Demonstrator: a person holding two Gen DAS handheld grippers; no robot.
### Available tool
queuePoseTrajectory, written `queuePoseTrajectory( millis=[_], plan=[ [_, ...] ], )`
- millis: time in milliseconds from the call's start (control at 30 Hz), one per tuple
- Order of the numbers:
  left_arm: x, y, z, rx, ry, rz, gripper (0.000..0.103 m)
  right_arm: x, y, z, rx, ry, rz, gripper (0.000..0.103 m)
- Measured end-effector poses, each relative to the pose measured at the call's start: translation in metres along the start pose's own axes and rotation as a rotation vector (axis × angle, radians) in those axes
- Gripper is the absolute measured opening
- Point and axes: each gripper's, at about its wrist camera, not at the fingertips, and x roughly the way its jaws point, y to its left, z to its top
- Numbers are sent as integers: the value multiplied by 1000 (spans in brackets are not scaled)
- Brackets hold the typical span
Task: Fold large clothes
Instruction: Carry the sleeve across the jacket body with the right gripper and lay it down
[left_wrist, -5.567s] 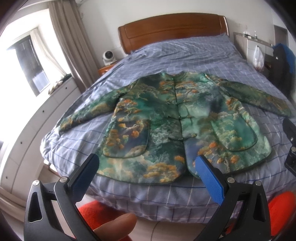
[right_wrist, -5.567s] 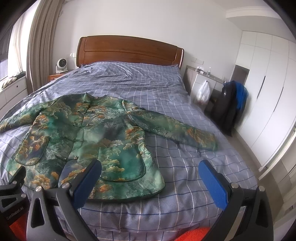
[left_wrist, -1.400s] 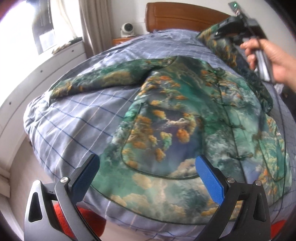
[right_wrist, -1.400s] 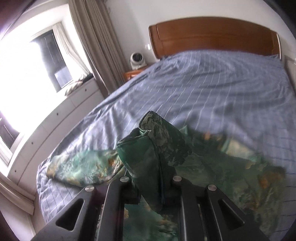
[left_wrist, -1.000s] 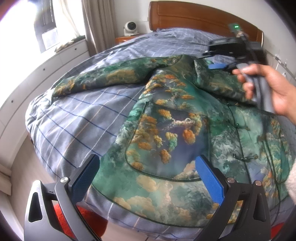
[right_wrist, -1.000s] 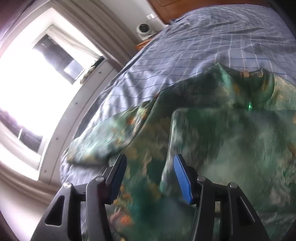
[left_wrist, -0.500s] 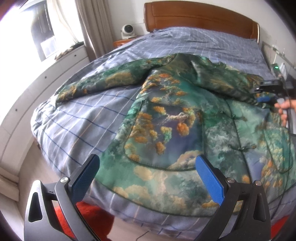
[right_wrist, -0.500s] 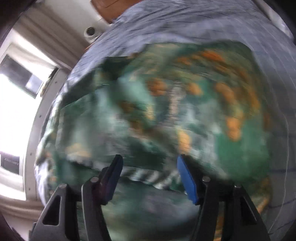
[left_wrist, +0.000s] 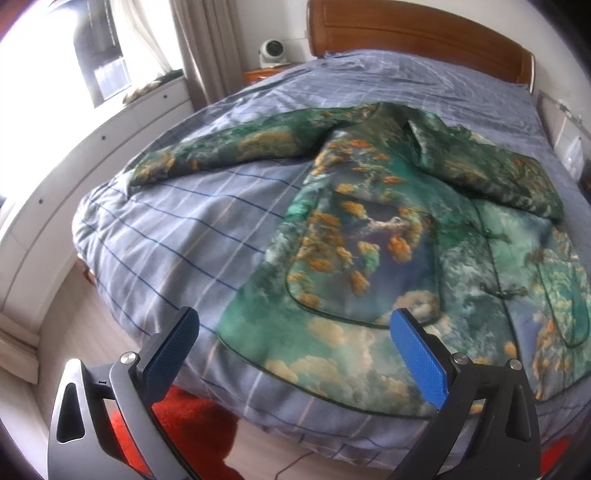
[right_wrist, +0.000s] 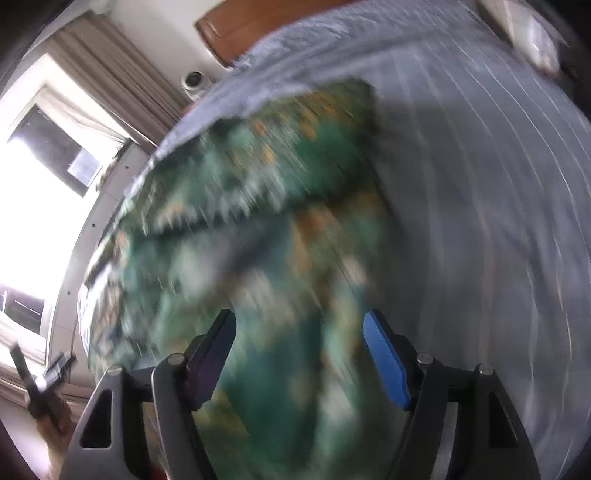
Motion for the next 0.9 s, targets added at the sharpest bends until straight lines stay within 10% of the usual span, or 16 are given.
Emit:
queuePoseTrajectory(
  millis=[200, 300, 400, 900],
  plan=[
    [-6, -15, -5, 29, 6, -23, 103, 2, -30, -66, 47, 40, 96, 70],
    [-14, -18, -5, 42, -7, -27, 103, 5, -18, -73, 6, 46, 144, 30],
    [-22, -17, -6, 49, -26, -26, 103, 2, -8, -77, -2, 47, 105, 20],
    [-36, -32, -13, 103, -35, -53, 103, -38, 21, -136, 13, -31, 79, 18]
  ],
)
